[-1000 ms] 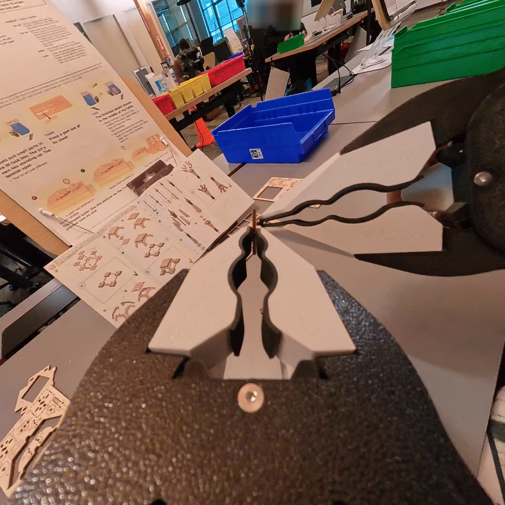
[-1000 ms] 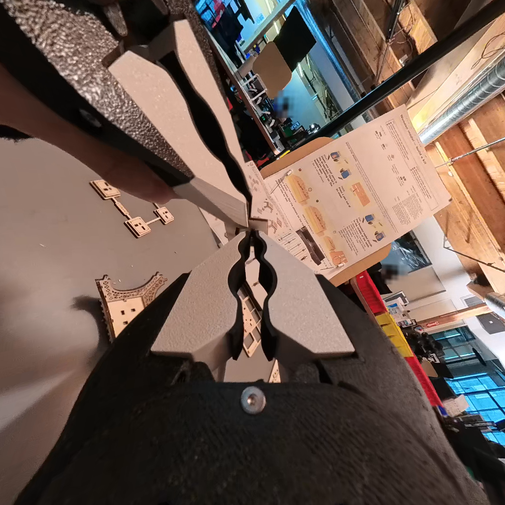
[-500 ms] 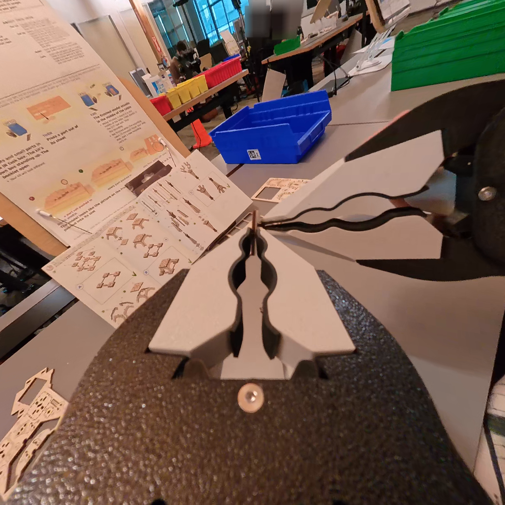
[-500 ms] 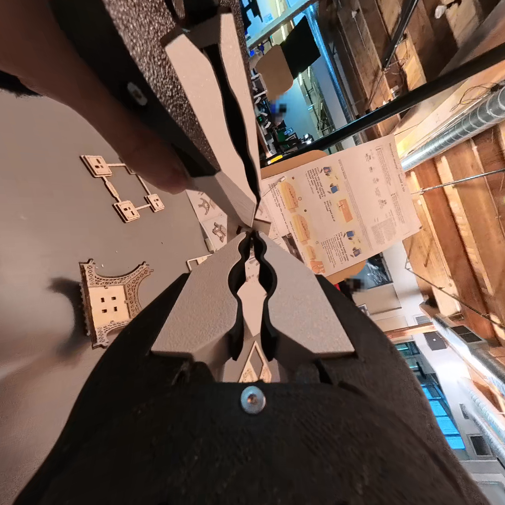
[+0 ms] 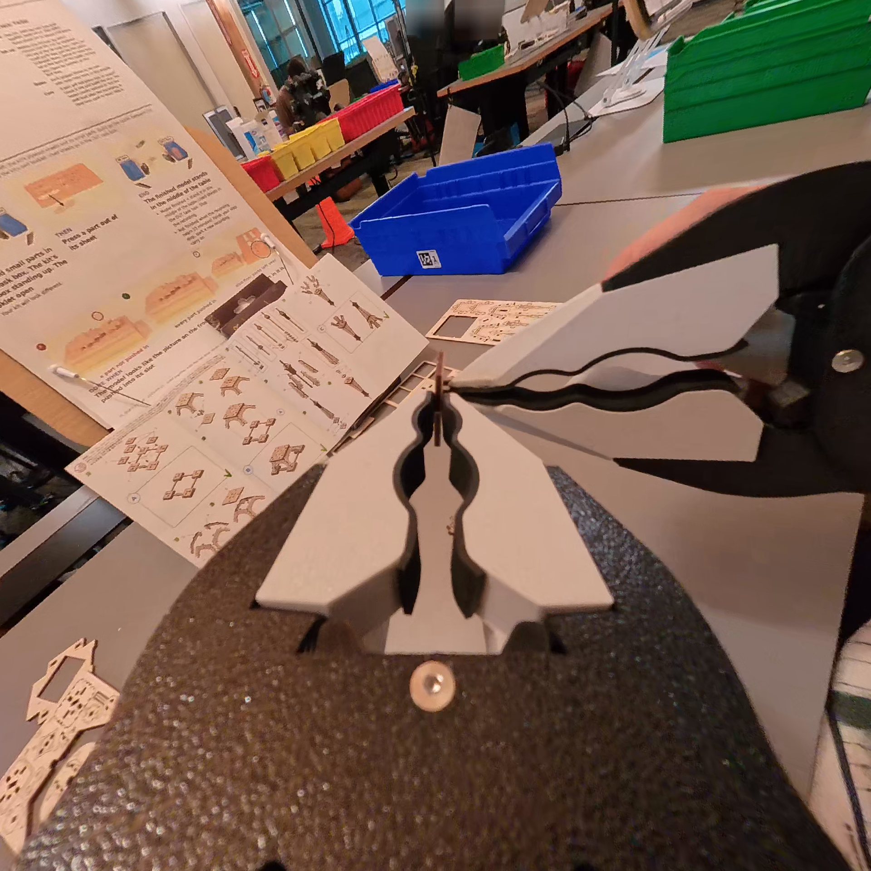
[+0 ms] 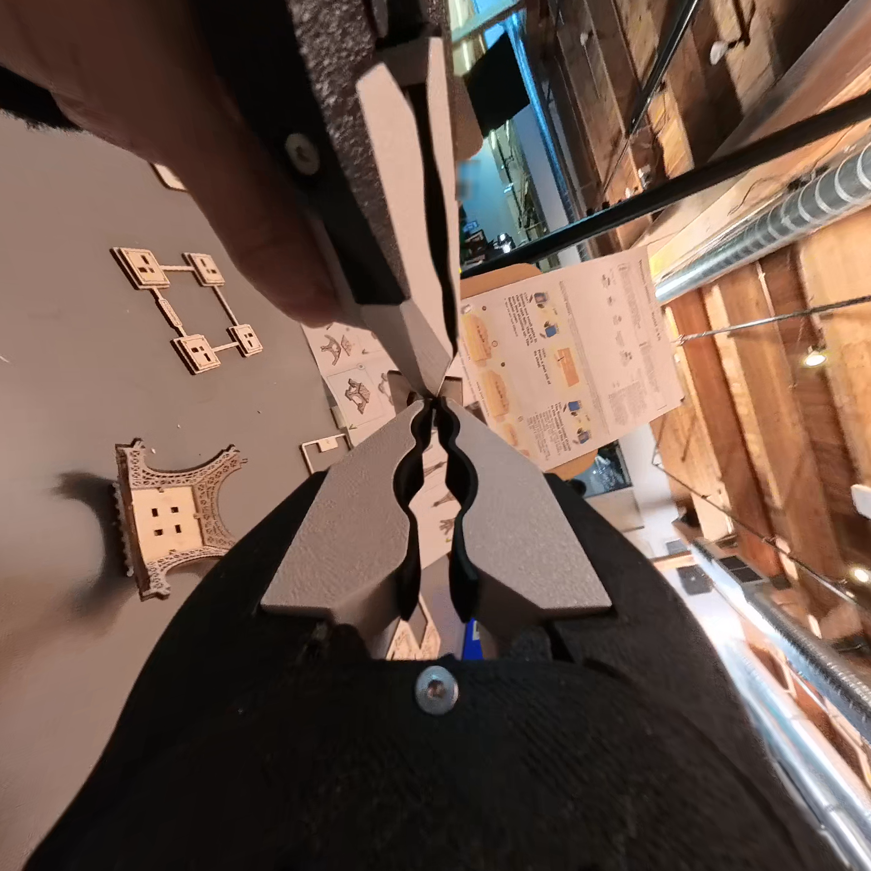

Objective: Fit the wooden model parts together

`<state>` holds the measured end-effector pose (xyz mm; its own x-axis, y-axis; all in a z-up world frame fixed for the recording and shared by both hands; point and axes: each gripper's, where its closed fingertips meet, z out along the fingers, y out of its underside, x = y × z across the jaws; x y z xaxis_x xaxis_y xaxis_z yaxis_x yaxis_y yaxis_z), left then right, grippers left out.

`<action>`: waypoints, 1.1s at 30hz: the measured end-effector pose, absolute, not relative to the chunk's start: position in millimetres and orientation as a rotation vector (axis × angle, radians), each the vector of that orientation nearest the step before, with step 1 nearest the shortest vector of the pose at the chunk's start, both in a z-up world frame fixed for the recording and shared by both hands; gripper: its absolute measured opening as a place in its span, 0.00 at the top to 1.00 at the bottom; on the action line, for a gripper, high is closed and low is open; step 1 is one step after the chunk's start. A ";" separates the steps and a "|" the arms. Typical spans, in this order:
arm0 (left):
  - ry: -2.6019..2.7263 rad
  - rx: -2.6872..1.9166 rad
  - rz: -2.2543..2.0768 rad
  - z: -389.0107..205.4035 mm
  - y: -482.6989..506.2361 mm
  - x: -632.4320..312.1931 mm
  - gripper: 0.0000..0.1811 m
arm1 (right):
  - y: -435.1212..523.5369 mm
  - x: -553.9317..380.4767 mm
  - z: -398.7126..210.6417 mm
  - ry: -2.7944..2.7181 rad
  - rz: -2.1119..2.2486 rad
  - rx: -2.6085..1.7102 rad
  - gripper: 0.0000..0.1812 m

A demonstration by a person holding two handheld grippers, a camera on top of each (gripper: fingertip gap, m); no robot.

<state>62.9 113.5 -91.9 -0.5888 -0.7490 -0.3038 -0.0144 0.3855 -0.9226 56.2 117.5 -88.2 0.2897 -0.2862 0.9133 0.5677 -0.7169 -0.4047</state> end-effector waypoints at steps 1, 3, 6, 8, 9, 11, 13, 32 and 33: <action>1.902 -0.652 -1.242 -93.6 114.1 63.7 1.00 | 118.0 57.1 -90.0 -0.246 -1.507 -1.858 1.00; 1.905 -0.638 -1.217 -96.2 114.6 64.1 1.00 | 118.3 58.2 -93.0 -0.292 -1.492 -1.878 1.00; 1.902 -0.641 -1.223 -92.3 113.4 63.8 1.00 | 116.5 58.6 -89.1 -0.276 -1.398 -1.871 1.00; 1.910 -0.644 -1.201 -93.0 114.9 64.3 1.00 | 118.0 58.6 -89.6 -0.285 -1.424 -1.883 1.00; 1.908 -0.650 -1.205 -94.1 115.6 64.6 1.00 | 118.9 58.6 -91.2 -0.318 -1.456 -1.894 1.00; 1.905 -0.664 -1.228 -96.8 115.5 65.6 1.00 | 119.1 59.8 -93.5 -0.365 -1.475 -1.906 1.00; 1.887 -0.677 -1.263 -93.6 114.7 66.1 1.00 | 117.9 61.3 -90.7 -0.369 -1.441 -1.888 1.00; 1.747 -0.701 -1.253 -65.8 146.5 66.8 1.00 | 102.4 77.6 -73.5 -0.295 -1.383 -1.888 1.00; 1.748 -0.711 -1.275 -66.8 145.2 67.8 1.00 | 99.0 79.5 -68.2 -0.274 -1.371 -1.861 1.00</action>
<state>67.8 145.2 -66.8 -0.4889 -0.8208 -0.2953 0.0304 0.3222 -0.9462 79.5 99.0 -68.2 0.3919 -0.2693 0.8797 0.5868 -0.6633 -0.4644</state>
